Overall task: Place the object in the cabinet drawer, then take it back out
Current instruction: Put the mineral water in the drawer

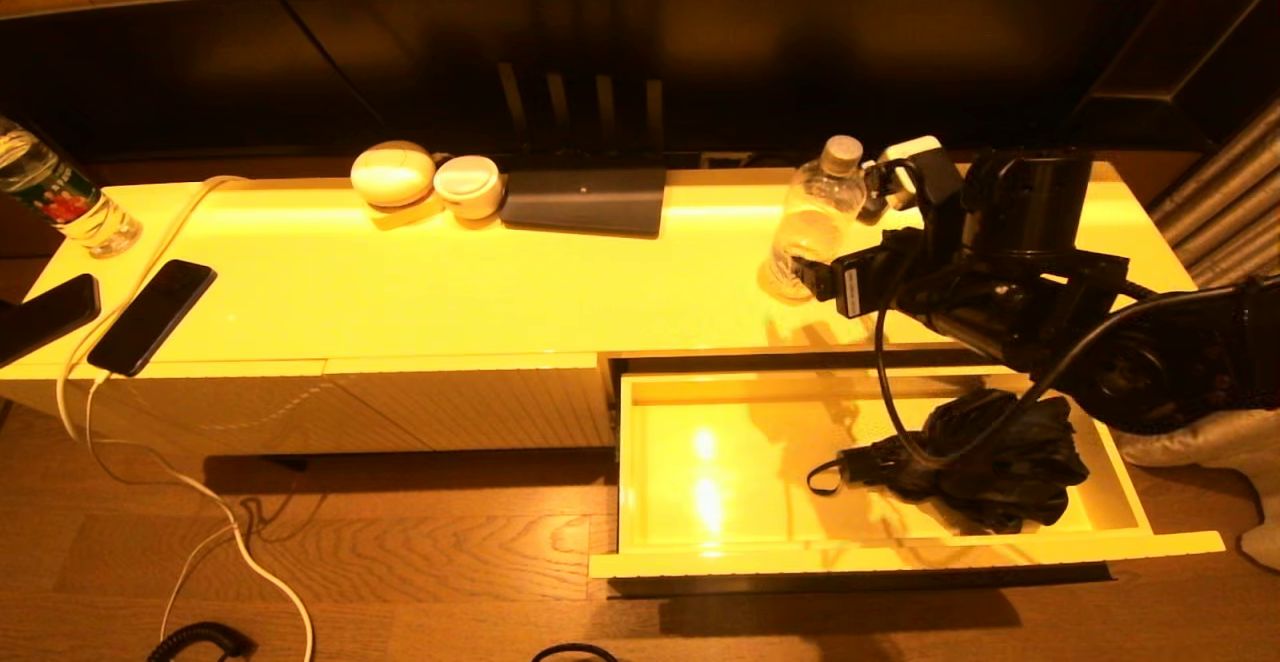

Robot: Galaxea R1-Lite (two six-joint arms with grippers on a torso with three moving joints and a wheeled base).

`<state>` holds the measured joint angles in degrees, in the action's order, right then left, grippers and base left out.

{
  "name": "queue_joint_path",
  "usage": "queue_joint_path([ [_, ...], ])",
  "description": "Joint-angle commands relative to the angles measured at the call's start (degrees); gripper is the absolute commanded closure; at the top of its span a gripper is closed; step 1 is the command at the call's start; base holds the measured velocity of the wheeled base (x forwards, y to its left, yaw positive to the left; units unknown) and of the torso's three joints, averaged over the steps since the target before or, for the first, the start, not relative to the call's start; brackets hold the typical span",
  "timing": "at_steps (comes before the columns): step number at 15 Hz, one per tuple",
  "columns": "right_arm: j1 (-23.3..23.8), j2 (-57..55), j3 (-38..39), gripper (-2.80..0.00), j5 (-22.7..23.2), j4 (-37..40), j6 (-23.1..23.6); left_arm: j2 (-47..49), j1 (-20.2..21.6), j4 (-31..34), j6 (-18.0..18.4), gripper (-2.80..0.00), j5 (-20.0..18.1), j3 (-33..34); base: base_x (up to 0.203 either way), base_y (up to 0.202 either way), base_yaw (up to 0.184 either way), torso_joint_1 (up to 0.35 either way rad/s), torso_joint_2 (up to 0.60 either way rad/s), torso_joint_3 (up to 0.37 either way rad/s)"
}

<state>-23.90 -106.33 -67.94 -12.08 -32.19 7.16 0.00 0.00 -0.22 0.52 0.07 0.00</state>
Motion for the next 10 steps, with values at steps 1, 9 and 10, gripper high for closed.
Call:
queue_joint_path([
  [1, -0.2, -4.6, -2.5, -2.8, -1.7, -1.7, -0.2, 0.0, 0.0, 0.0, 0.0, 0.0, 0.0, 0.1, 0.0, 0.0, 0.0, 0.0, 0.0, 0.0],
  [9, -0.2, -12.7, -10.4, -2.8, -6.3, -14.0, 1.8, 0.0, 0.0, 0.0, 0.0, 0.0, 0.0, 0.1, 0.0, 0.0, 0.0, 0.0, 0.0, 0.0],
  [10, -0.2, -14.1, -12.1, -2.8, -6.8, -14.5, 1.7, 0.0, 0.0, 0.0, 0.0, 0.0, 0.0, 0.1, 0.0, 0.0, 0.0, 0.0, 0.0, 0.0],
])
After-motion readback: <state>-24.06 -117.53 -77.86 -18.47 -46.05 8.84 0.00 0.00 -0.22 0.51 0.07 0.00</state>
